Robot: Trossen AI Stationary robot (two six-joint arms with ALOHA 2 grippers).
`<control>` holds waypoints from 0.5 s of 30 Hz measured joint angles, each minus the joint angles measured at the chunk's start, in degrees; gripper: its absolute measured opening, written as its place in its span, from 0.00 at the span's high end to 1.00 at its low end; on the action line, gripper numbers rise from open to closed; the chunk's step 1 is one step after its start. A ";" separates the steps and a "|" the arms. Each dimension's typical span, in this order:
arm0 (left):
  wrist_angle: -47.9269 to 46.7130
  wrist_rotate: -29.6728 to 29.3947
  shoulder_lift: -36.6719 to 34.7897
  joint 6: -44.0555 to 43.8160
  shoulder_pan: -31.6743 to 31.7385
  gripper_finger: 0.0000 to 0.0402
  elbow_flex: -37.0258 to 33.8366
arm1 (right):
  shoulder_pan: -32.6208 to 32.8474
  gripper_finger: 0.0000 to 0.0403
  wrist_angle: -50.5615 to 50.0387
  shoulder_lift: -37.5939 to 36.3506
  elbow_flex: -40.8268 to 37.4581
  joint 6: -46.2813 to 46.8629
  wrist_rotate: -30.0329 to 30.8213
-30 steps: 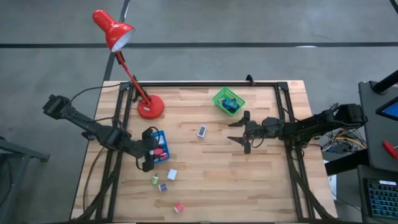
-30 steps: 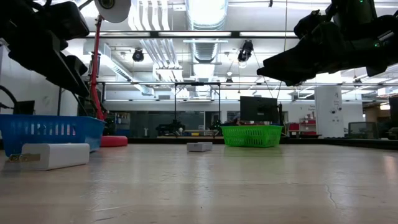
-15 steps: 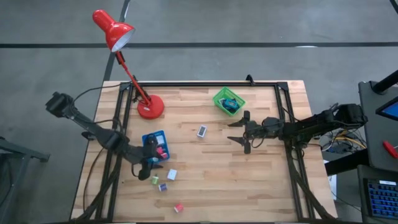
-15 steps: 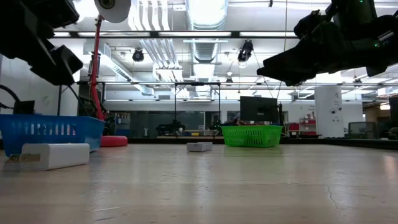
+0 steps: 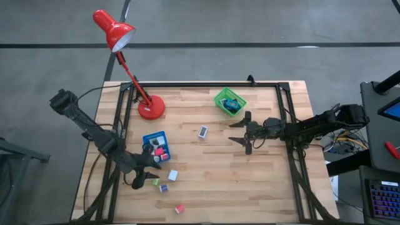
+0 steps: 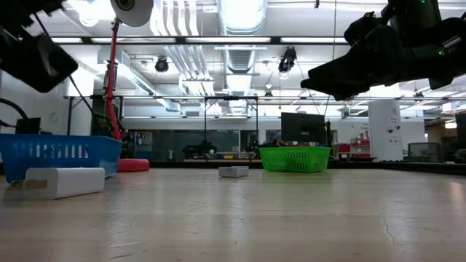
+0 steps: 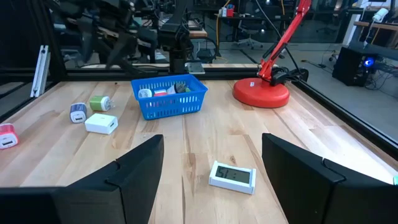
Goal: Pick & Place Office items
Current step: Put the pink white charger adapter into the blue basket
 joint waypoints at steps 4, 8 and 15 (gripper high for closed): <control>4.56 -0.42 0.00 3.41 -2.03 0.50 0.00 | 0.00 0.35 0.00 0.00 0.00 0.02 0.00; 10.70 -0.45 1.63 8.30 -4.26 0.50 0.00 | 0.00 0.35 -0.02 0.00 0.00 0.26 0.00; 21.21 1.22 10.15 14.54 -6.75 0.50 1.69 | 0.00 0.35 -0.04 -0.02 0.00 1.12 0.00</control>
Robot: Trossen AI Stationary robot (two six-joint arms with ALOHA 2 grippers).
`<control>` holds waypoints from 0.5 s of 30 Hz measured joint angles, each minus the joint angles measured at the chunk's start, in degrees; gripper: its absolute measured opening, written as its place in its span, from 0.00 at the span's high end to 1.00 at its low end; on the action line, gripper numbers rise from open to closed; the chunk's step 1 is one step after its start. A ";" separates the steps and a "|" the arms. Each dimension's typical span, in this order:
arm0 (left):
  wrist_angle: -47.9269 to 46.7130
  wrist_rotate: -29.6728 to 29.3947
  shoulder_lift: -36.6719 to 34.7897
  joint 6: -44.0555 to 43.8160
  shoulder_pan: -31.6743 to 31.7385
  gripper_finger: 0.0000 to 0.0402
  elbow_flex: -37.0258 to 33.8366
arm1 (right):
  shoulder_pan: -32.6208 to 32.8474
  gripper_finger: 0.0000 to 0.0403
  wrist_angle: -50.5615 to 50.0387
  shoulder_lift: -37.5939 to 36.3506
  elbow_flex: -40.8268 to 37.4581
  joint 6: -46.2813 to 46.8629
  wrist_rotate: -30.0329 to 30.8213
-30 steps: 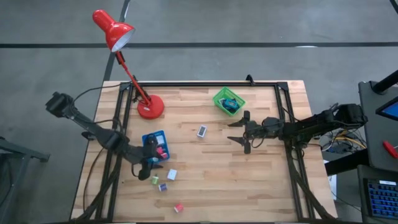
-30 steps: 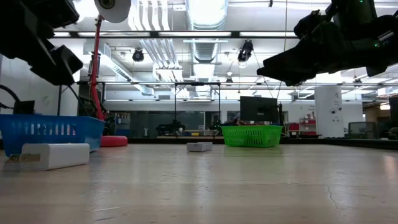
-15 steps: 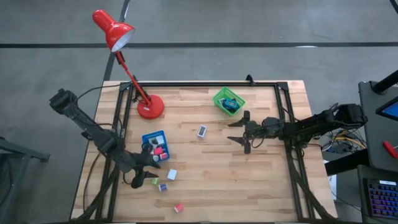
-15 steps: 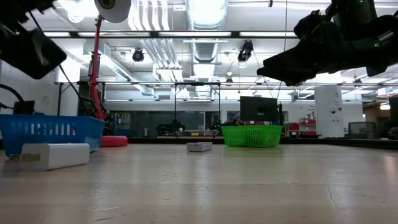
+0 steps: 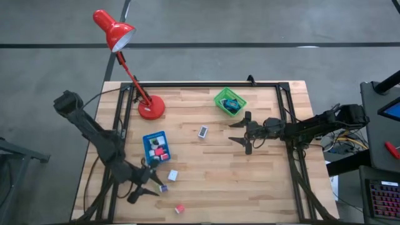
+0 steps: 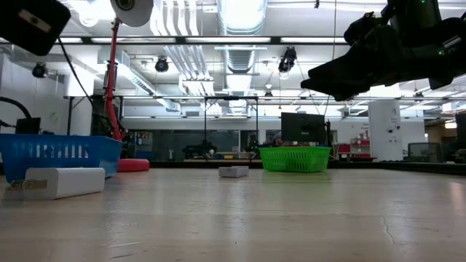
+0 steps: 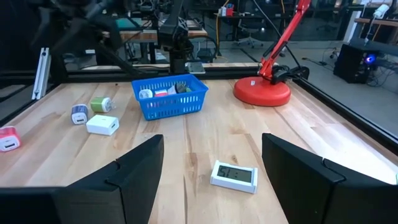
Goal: Pick & Place Office items
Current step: Put the pink white charger adapter into the blue basket
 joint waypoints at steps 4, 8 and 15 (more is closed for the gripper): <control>-0.97 1.72 6.20 0.02 -0.92 0.50 3.89 | 0.00 0.35 0.00 0.02 -0.01 0.61 0.00; -7.15 3.22 12.38 -0.25 -1.58 0.50 10.13 | 0.00 0.35 -0.11 0.00 -0.07 0.87 0.00; -20.18 1.37 21.53 0.50 -2.29 0.50 21.66 | 0.00 0.35 -0.41 0.01 -0.17 1.27 0.00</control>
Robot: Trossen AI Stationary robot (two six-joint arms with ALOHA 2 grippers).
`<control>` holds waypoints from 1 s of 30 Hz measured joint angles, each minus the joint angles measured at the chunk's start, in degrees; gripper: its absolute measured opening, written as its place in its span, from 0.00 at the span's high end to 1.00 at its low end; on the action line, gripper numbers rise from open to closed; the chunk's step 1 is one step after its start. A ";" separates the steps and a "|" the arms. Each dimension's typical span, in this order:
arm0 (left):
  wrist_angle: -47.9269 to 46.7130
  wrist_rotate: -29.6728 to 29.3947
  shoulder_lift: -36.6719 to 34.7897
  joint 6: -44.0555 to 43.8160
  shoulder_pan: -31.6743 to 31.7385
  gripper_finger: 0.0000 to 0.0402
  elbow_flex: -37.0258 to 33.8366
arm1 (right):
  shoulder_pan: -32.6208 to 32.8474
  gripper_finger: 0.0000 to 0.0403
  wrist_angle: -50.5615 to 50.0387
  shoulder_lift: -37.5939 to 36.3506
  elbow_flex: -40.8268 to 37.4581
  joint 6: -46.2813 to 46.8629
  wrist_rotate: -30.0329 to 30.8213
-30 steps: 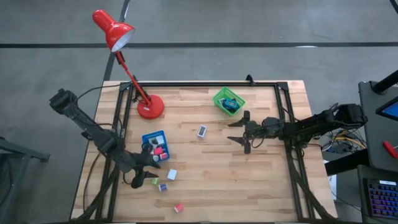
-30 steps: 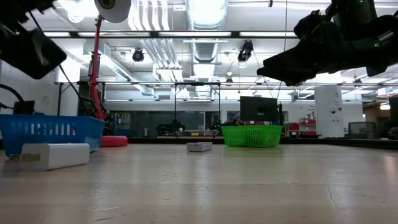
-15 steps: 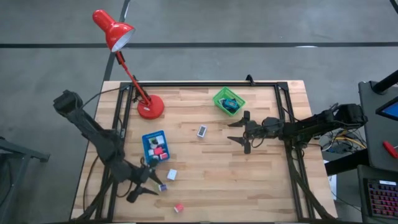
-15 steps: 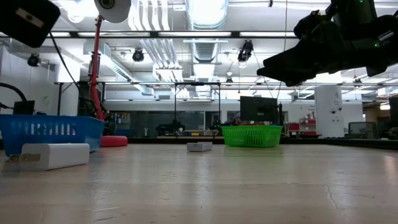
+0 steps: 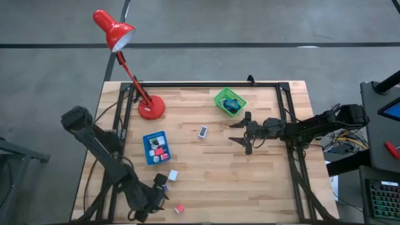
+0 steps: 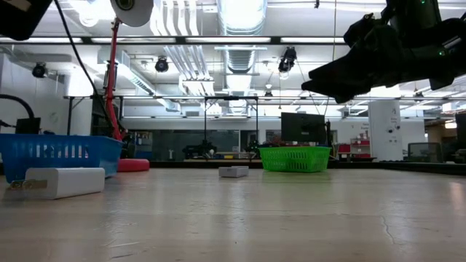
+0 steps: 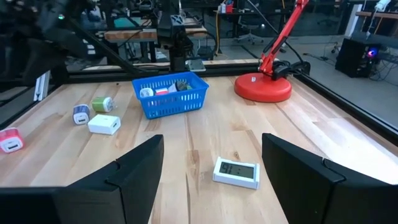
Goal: Pick & Place Office items
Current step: Put the pink white charger adapter into the blue basket
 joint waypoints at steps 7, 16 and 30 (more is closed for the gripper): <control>-2.12 -0.23 6.28 2.32 -0.02 0.50 5.28 | 0.00 0.35 -0.27 0.01 -0.70 0.00 0.02; -2.49 -5.01 9.86 1.83 0.35 0.50 6.75 | 0.00 0.35 -1.29 -0.01 -0.90 0.42 0.02; -2.34 -3.55 11.88 -7.16 3.12 0.50 6.86 | 0.00 0.35 -1.34 -0.01 -0.92 0.81 0.04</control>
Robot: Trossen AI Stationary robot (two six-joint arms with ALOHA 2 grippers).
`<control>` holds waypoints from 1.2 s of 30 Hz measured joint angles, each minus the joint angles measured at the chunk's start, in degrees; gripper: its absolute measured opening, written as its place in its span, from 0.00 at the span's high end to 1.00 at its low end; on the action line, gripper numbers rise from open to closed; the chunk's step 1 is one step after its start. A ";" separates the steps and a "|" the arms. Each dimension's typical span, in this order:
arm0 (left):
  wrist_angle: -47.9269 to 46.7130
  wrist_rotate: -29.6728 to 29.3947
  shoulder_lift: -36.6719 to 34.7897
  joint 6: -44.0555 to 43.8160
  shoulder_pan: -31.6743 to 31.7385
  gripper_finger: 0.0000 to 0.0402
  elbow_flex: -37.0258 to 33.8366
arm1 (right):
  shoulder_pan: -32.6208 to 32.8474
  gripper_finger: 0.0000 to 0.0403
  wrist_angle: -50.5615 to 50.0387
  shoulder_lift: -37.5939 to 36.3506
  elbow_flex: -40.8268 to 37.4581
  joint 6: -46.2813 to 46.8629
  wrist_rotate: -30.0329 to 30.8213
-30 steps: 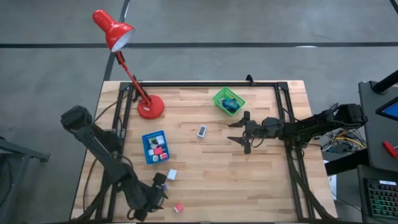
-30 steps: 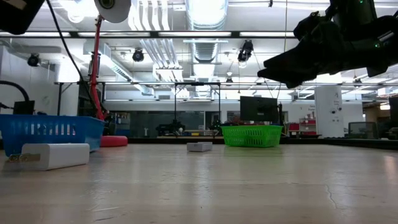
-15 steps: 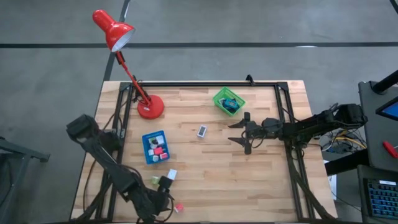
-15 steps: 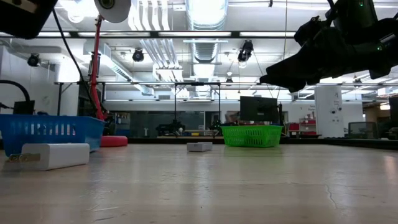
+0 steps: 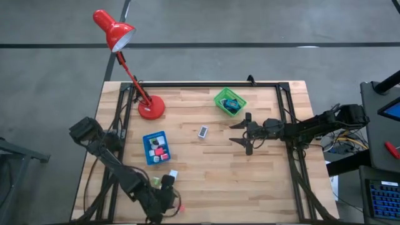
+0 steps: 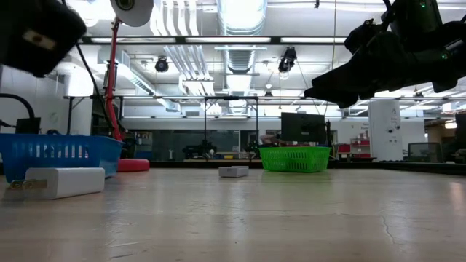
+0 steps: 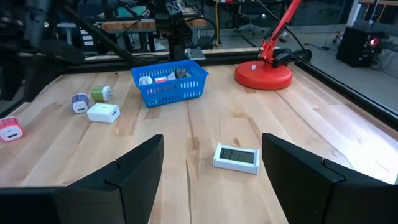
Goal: Pick & Place Office items
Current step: Put the pink white charger adapter into the blue basket
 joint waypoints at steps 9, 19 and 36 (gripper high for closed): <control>5.41 7.64 -0.02 -17.86 1.84 0.50 1.15 | 0.00 0.35 -3.06 0.00 -0.04 1.77 0.13; 0.05 7.37 1.85 -33.39 2.48 0.50 5.46 | -0.02 0.35 -3.74 0.00 -0.04 1.75 0.13; -11.32 8.32 11.63 -37.37 3.44 0.50 13.55 | -0.02 0.35 -4.72 0.00 -0.04 2.19 0.07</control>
